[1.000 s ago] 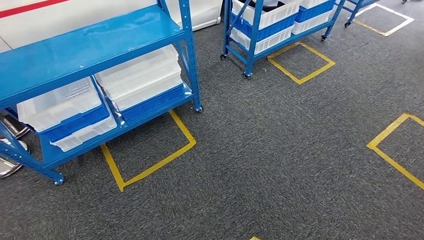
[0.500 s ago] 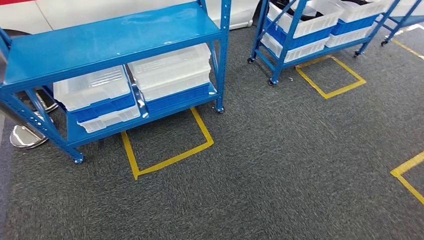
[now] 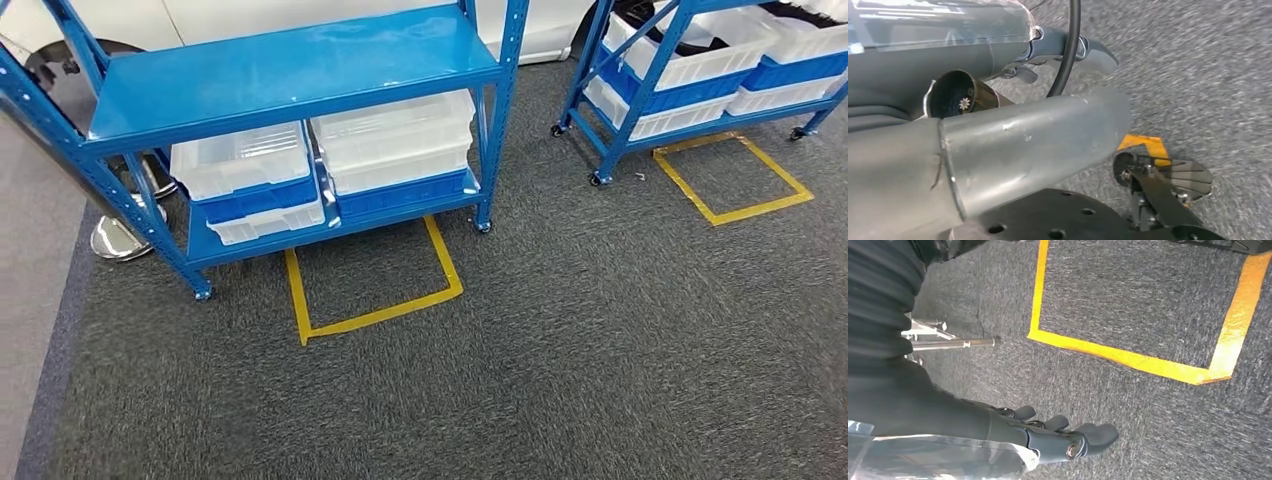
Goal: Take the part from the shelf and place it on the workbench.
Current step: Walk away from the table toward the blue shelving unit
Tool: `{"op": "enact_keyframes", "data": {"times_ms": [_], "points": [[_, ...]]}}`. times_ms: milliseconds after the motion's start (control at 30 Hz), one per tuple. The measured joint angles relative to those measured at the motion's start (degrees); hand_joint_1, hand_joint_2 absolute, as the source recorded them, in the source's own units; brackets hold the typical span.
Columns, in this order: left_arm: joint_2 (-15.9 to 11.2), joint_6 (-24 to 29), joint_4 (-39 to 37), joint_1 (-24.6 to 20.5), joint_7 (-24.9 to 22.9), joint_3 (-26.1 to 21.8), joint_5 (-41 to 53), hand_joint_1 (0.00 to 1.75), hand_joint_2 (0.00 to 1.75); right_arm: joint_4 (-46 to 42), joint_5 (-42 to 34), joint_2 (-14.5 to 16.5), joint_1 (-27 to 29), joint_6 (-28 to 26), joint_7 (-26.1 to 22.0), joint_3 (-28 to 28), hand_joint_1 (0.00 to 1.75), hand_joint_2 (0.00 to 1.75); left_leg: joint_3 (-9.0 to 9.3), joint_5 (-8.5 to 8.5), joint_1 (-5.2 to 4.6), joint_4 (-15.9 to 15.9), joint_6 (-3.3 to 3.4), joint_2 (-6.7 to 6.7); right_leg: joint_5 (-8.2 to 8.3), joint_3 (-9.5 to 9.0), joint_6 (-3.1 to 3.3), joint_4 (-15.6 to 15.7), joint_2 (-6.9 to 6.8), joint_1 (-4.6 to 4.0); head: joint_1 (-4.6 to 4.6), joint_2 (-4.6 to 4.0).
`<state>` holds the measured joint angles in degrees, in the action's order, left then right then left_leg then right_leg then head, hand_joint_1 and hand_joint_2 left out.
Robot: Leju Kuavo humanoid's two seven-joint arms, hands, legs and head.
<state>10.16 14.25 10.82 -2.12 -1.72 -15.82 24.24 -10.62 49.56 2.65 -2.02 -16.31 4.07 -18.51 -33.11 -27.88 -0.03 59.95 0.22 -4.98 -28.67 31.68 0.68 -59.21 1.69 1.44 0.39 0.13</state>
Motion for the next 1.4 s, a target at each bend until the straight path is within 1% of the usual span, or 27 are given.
{"op": "enact_keyframes", "data": {"times_ms": [67, 100, 133, 167, 200, 233, 267, 300, 333, 367, 400, 433, 467, 533, 567, 600, 633, 667, 700, 733, 767, 800, 833, 867, 1000, 1200, 1400], "points": [[0.0, -0.1, 0.0, -0.1, 0.1, 0.0, 0.2, 0.0, 0.0, 0.0, 0.0, 0.1, 0.2, 0.0, -0.1, 0.0, 0.0, 1.75, -2.65, -3.27, 0.07, 5.6, -0.53, 3.08, -0.04, -0.22, 0.52, 0.2, -1.52, 0.03, -0.18, 0.0], [0.0, -0.1, 0.0, -0.2, 0.3, 0.0, 0.3, 0.0, 0.0, 0.0, 0.0, 0.1, 0.3, 0.0, 0.0, 0.0, 0.0, 1.75, -4.6, -5.12, 0.23, 9.5, -0.75, 3.88, -0.13, -0.23, 0.63, 0.2, -2.35, -0.04, -0.25, 0.0], [0.0, -0.2, 0.0, -0.2, 0.5, 0.0, 0.4, 0.0, 0.0, 0.0, 0.0, 0.1, 0.4, 0.0, 0.0, 0.0, 0.0, 1.75, -6.26, -6.33, 0.38, 12.8, -0.93, 4.29, -0.24, -0.27, 0.64, 0.2, -3.15, -0.1, -0.24, 0.0], [0.0, -0.2, 0.0, -0.2, 0.7, 0.0, 0.4, 0.0, 0.0, 0.0, -0.1, 0.1, 0.4, 0.1, -0.1, 0.0, 0.0, 1.75, -7.13, -6.48, 0.49, 14.4, -1.05, 4.49, -0.36, -0.35, 0.62, 0.2, -3.91, -0.12, -0.25, 0.0], [0.0, -0.2, 0.0, -0.2, 0.9, 0.0, 0.4, 0.0, 0.0, 0.0, -0.1, 0.1, 0.3, 0.1, -0.3, 0.0, 0.0, 1.75, -6.81, -5.46, 0.56, 13.7, -1.08, 4.67, -0.51, -0.51, 0.56, 0.2, -4.61, -0.12, -0.25, 0.0], [0.0, -0.2, 0.0, -0.1, 1.1, 0.0, 0.4, 0.0, 0.0, 0.0, -0.2, 0.2, 0.3, 0.1, -0.6, 0.0, 0.0, 1.75, -5.36, -3.55, 0.59, 10.9, -1.02, 5.01, -0.68, -0.76, 0.45, 0.2, -5.25, -0.11, -0.25, 0.0], [0.0, -0.2, 0.0, -0.1, 1.2, 0.0, 0.4, 0.0, 0.0, 0.0, -0.3, 0.2, 0.3, 0.1, -0.8, 0.0, 0.0, 1.31, -3.23, -1.44, 0.55, 6.8, -0.83, 5.93, -0.88, -1.06, 0.31, 0.2, -5.84, -0.13, -0.25, 0.0], [0.0, -0.2, 0.0, -0.2, 1.2, 0.0, 0.4, 0.0, 0.0, 0.0, -0.4, 0.2, 0.3, 0.1, -1.0, -0.1, 0.0, 0.87, -1.21, 0.05, 0.35, 3.0, -0.53, 7.12, -1.11, -1.32, 0.06, 0.2, -6.35, -0.26, -0.24, 0.0], [0.0, -0.2, 0.0, -0.3, 1.3, 0.0, 0.4, 0.0, 0.0, 0.0, -0.4, 0.3, 0.3, 0.1, -1.1, -0.1, 0.0, 0.44, 0.14, 0.89, 0.14, 0.3, -0.18, 8.01, -1.28, -1.51, -0.23, 0.2, -6.75, -0.37, -0.23, 0.0], [0.0, -0.2, 0.0, -0.3, 1.3, 0.0, 0.4, 0.0, 0.0, 0.0, -0.4, 0.3, 0.2, 0.1, -1.1, -0.1, 0.0, 0.0, 0.77, 1.1, -0.09, -1.0, 0.16, 8.65, -1.39, -1.67, -0.52, 0.3, -7.09, -0.49, -0.22, 0.0], [0.0, -0.2, 0.0, -0.3, 1.4, 0.0, 0.4, 0.0, 0.0, 0.0, -0.5, 0.3, 0.1, 0.1, -1.1, -0.1, 0.0, 0.0, 0.76, 0.95, -0.3, -1.2, 0.48, 8.58, -1.42, -1.82, -0.83, 0.4, -7.38, -0.58, -0.21, 0.0], [0.0, -0.2, 0.0, -0.2, 1.4, 0.0, 0.4, 0.0, 0.0, 0.0, -0.5, 0.3, -0.1, 0.0, -1.1, -0.1, 0.0, 0.44, 0.78, 1.04, -0.29, -1.5, 0.82, 8.1, -1.42, -2.07, -1.15, 0.6, -7.68, -0.58, -0.21, 0.0], [0.0, -0.2, 0.0, -0.1, 1.3, 0.0, 0.4, 0.0, 0.0, 0.0, -0.6, 0.3, -0.2, -0.1, -1.2, -0.2, 0.0, 0.87, 0.98, 1.19, -0.19, -1.9, 1.16, 7.76, -1.61, -2.3, -1.46, 0.6, -7.37, -0.5, -0.19, 0.0], [0.0, -0.2, 0.0, -0.2, 1.1, 0.0, 0.5, 0.0, 0.0, -0.1, -0.9, 0.3, -0.1, -0.2, -1.2, -0.5, 0.0, 1.75, 1.52, 1.57, 0.12, -2.7, 1.89, 7.04, -3.45, -1.37, -1.91, -2.0, -5.1, -0.32, -0.13, 0.0], [0.0, -0.2, 0.0, -0.2, 1.0, 0.0, 0.6, 0.0, 0.44, -0.1, -1.1, 0.3, 0.0, -0.3, -1.2, -0.7, 0.0, 1.75, 1.63, 1.66, 0.16, -2.9, 2.15, 6.73, -5.16, 0.17, -2.01, -5.1, -3.59, -0.2, -0.11, 0.0], [0.0, -0.3, 0.0, -0.3, 0.9, 0.0, 0.7, 0.0, 0.87, -0.1, -1.3, 0.3, 0.1, -0.3, -1.3, -0.9, 0.0, 1.75, 1.65, 1.63, 0.11, -2.9, 2.36, 6.42, -6.94, 2.23, -2.05, -9.0, -2.6, -0.2, -0.09, 0.0], [0.0, -0.3, 0.0, -0.4, 0.8, 0.0, 0.8, 0.0, 1.31, -0.1, -1.5, 0.3, 0.1, -0.3, -1.2, -1.2, 0.0, 1.75, 1.67, 1.57, 0.0, -2.9, 2.49, 6.1, -8.18, 4.25, -2.1, -12.6, -2.16, -0.2, -0.09, 0.0], [0.0, -0.3, 0.0, -0.4, 0.7, 0.0, 0.9, 0.0, 1.75, -0.1, -1.6, 0.3, 0.2, -0.3, -1.2, -1.4, 0.0, 1.75, 1.77, 1.48, -0.11, -2.9, 2.58, 5.76, -8.39, 5.7, -2.1, -14.9, -2.0, -0.21, -0.09, 0.0], [0.0, -0.3, 0.0, -0.3, 0.7, 0.0, 0.9, 0.0, 1.75, -0.1, -1.7, 0.3, 0.2, -0.3, -1.1, -1.5, 0.0, 1.75, 1.92, 1.37, -0.2, -2.8, 2.63, 5.41, -7.33, 6.11, -2.03, -14.9, -1.96, -0.22, -0.09, 0.0], [0.0, -0.3, 0.0, -0.3, 0.7, 0.0, 0.9, 0.0, 1.75, -0.1, -1.8, 0.3, 0.2, -0.2, -1.0, -1.7, 0.0, 1.75, 2.13, 1.23, -0.26, -2.8, 2.61, 5.04, -5.21, 5.44, -1.87, -12.7, -1.93, -0.23, -0.09, 0.0], [0.0, -0.3, 0.0, -0.3, 0.7, 0.0, 0.9, 0.0, 1.75, -0.1, -1.9, 0.3, 0.3, -0.2, -0.9, -1.9, 0.0, 1.75, 2.34, 1.05, -0.29, -2.7, 2.54, 4.73, -2.59, 4.0, -1.61, -8.9, -1.87, -0.26, -0.08, 0.0], [0.1, -0.3, 0.0, -0.3, 0.6, 0.0, 0.9, 0.0, 1.75, -0.1, -2.0, 0.3, 0.3, -0.2, -0.7, -2.1, 0.0, 1.75, 2.44, 0.82, -0.38, -2.5, 2.38, 4.49, -0.7, 2.47, -1.32, -5.1, -1.74, -0.4, -0.08, 0.0], [0.1, -0.3, 0.0, -0.3, 0.6, 0.0, 0.9, 0.0, 1.75, -0.1, -2.0, 0.3, 0.3, -0.2, -0.6, -2.3, 0.0, 1.75, 2.46, 0.61, -0.46, -2.3, 2.15, 4.29, 0.51, 1.34, -1.04, -2.2, -1.62, -0.54, -0.1, 0.0], [0.1, -0.3, 0.0, -0.3, 0.6, 0.0, 0.8, 0.0, 1.75, -0.1, -2.0, 0.4, 0.2, -0.2, -0.5, -2.4, 0.0, 1.75, 2.38, 0.38, -0.55, -2.1, 2.0, 4.19, 0.97, 0.77, -0.88, -0.5, -1.49, -0.61, -0.11, 0.0], [0.1, -0.3, 0.0, -0.3, 0.3, -0.1, 0.8, 0.0, 1.75, 0.0, -2.0, 0.6, 0.2, -0.2, -0.3, -2.5, 0.0, 1.75, 2.44, 0.19, -0.54, -2.0, 2.15, 4.08, 0.81, 0.54, -0.75, 0.2, -1.41, -0.83, -0.12, 0.0], [0.1, -0.3, 0.0, -0.3, -1.9, -0.1, 1.3, 0.0, 1.75, -0.1, -2.1, 0.6, 0.1, -0.1, 0.0, -2.9, 0.0, 1.75, 2.79, 0.2, -0.48, -2.5, 1.86, 4.09, 0.58, 0.38, -0.3, 0.1, -1.42, -0.93, -0.12, 0.0], [-0.6, -1.3, 0.3, 0.5, -2.9, 0.8, 0.0, 0.0, 1.75, -0.6, -5.5, 0.6, 0.7, 1.3, 0.5, -2.2, 0.0, 1.75, 2.84, 0.18, -0.37, -2.6, 1.26, 4.09, 0.52, 0.34, -0.21, 0.1, -1.43, -1.05, -0.11, 0.0]]}}
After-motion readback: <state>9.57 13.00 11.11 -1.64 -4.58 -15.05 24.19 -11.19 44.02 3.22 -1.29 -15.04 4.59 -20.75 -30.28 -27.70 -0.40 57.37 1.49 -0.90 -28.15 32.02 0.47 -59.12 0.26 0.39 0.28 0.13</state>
